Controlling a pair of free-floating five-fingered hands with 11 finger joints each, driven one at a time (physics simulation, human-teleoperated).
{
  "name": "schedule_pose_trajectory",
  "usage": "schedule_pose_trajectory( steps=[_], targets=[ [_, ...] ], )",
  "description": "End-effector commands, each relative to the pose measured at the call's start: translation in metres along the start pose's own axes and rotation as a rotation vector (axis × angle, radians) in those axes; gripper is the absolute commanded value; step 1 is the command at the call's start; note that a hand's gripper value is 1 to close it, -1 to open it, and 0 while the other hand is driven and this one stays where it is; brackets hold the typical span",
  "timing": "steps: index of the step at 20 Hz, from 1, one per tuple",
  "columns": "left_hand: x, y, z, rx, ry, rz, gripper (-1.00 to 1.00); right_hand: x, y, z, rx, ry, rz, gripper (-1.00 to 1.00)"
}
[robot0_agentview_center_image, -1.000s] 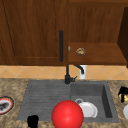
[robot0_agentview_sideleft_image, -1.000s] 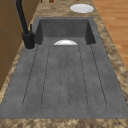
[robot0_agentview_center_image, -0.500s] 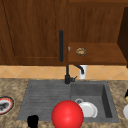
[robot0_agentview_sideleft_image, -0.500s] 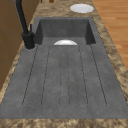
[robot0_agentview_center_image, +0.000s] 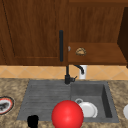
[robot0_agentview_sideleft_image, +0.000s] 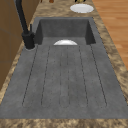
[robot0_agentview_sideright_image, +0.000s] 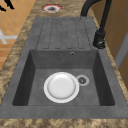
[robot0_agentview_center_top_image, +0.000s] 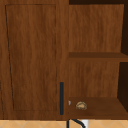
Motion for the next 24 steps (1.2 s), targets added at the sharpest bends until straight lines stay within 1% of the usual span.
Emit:
schedule_pose_trajectory(
  steps=[1, 2, 3, 5, 10, 11, 12, 13, 14, 15, 17, 18, 20, 21, 23, 24],
  targets=[
    [0.000, 0.000, 0.000, 0.000, 0.000, 0.000, 0.00, -0.024, 0.019, -0.017, 0.026, -0.039, 0.019, 1.00],
    [0.000, 0.000, 0.000, 0.000, 0.000, 0.000, 0.00, -0.018, 0.025, -0.028, 0.012, -0.070, 0.039, 1.00],
    [0.000, 0.000, 0.000, 0.000, 0.000, 0.000, 0.00, -0.014, 0.030, -0.037, 0.009, -0.063, 0.056, 1.00],
    [0.000, 0.000, 0.000, 0.000, 0.000, 0.000, 0.00, -0.024, 0.042, -0.050, 0.012, -0.057, 0.076, 1.00],
    [0.000, 0.000, 0.000, 0.000, 0.000, 0.000, 0.00, -0.056, 0.072, -0.075, 0.035, -0.063, 0.058, 1.00],
    [0.000, 0.000, 0.000, 0.000, 0.000, 0.000, 0.00, -0.060, 0.075, -0.078, 0.032, -0.085, 0.036, 1.00],
    [0.000, 0.000, 0.000, 0.000, 0.000, 0.000, 0.00, -0.064, 0.075, -0.080, 0.046, -0.114, 0.009, 1.00],
    [0.000, 0.000, 0.000, 0.000, 0.000, 0.000, 0.00, -0.063, 0.072, -0.086, 0.047, -0.146, -0.003, 1.00],
    [0.000, 0.000, 0.000, 0.000, 0.000, 0.000, 0.00, -0.061, 0.068, -0.090, 0.063, -0.176, -0.012, 1.00],
    [0.000, 0.000, 0.000, 0.000, 0.000, 0.000, 0.00, -0.057, 0.065, -0.091, 0.078, -0.192, -0.013, 1.00],
    [0.000, 0.000, 0.000, 0.000, 0.000, 0.000, 0.00, -0.059, 0.064, -0.097, 0.119, -0.202, -0.014, 1.00],
    [0.000, 0.000, 0.000, 0.000, 0.000, 0.000, 0.00, -0.064, 0.064, -0.099, 0.136, -0.209, -0.019, 1.00],
    [0.000, 0.000, 0.000, 0.000, 0.000, 0.000, 0.00, -0.072, 0.061, -0.101, 0.179, -0.213, -0.041, 1.00],
    [0.000, 0.000, 0.000, 0.000, 0.000, 0.000, 0.00, -0.079, 0.061, -0.087, 0.187, -0.196, -0.067, 1.00],
    [0.000, 0.000, 0.000, 0.000, 0.000, 0.000, 0.00, -0.081, 0.065, -0.065, 0.164, -0.189, -0.109, 1.00],
    [0.000, 0.000, 0.000, 0.000, 0.000, 0.000, 0.00, -0.083, 0.063, -0.057, 0.135, -0.187, -0.138, 1.00]
  ],
)
